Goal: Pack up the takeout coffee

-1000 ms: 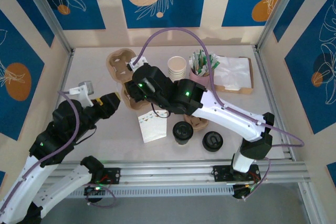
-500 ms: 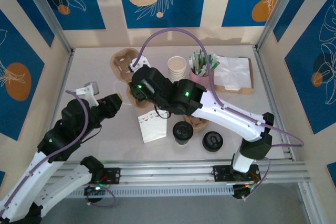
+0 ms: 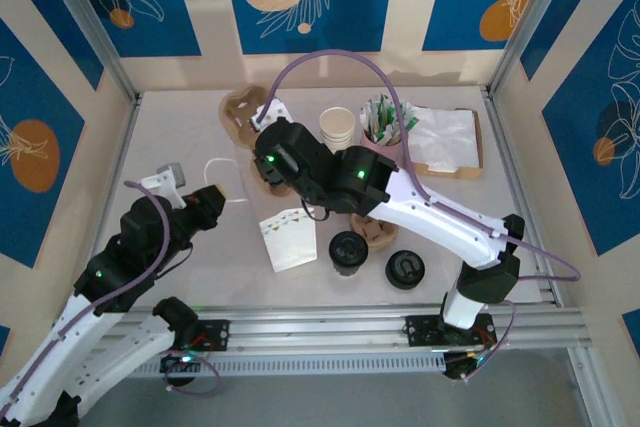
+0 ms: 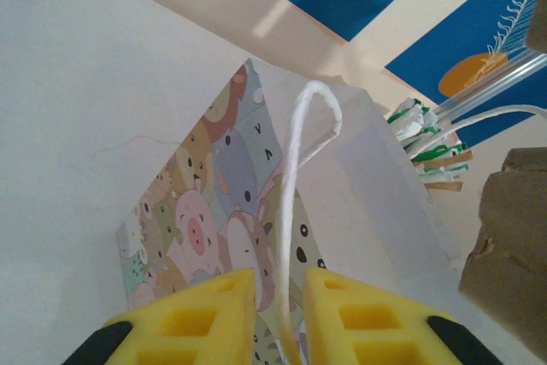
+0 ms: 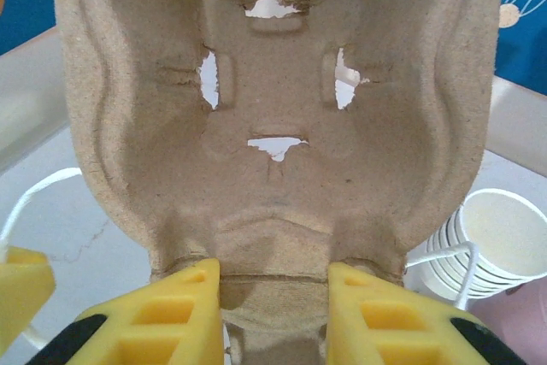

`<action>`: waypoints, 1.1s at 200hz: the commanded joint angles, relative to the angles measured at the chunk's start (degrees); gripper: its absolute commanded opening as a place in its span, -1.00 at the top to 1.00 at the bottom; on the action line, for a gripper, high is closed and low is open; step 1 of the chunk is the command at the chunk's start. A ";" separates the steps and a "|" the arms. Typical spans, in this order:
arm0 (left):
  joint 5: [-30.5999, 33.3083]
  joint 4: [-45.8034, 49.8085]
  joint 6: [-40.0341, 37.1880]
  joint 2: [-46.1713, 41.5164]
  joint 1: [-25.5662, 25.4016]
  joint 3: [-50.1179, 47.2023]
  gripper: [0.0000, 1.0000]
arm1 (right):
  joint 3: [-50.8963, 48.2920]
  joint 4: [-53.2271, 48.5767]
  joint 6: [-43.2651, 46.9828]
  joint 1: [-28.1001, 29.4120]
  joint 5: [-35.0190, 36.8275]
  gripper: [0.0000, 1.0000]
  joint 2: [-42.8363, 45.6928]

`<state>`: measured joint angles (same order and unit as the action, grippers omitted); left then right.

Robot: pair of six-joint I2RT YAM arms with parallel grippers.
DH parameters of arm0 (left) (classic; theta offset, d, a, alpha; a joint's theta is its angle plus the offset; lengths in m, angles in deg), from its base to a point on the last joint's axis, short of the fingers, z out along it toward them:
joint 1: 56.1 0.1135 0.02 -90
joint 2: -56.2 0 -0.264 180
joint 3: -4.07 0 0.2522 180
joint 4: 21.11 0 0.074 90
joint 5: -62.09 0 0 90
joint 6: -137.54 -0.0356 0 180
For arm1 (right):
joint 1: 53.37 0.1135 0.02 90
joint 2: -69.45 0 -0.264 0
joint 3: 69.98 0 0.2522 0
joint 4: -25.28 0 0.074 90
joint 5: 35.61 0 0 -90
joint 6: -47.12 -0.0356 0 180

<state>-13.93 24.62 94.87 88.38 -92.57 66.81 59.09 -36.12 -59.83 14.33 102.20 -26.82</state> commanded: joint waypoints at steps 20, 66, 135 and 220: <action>1.71 -0.07 0.90 -0.37 -0.41 -1.14 0.58 | -4.82 1.70 -1.47 -3.58 -5.86 0.41 7.01; 2.47 0.64 1.45 -0.29 -0.44 -2.38 0.59 | -15.56 7.14 -8.45 -11.73 -22.20 0.41 15.60; 2.21 1.67 2.49 -0.19 -0.44 -3.05 0.61 | -26.04 11.60 -14.31 -21.82 -38.16 0.41 21.09; 2.50 2.66 3.07 -0.52 -0.44 -3.96 0.66 | -34.47 14.30 -19.59 -29.40 -47.62 0.43 23.07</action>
<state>-12.55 25.82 97.19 88.38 -92.57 63.79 27.57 -23.13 -76.55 -13.04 59.84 -6.13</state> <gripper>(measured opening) 0.173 0.292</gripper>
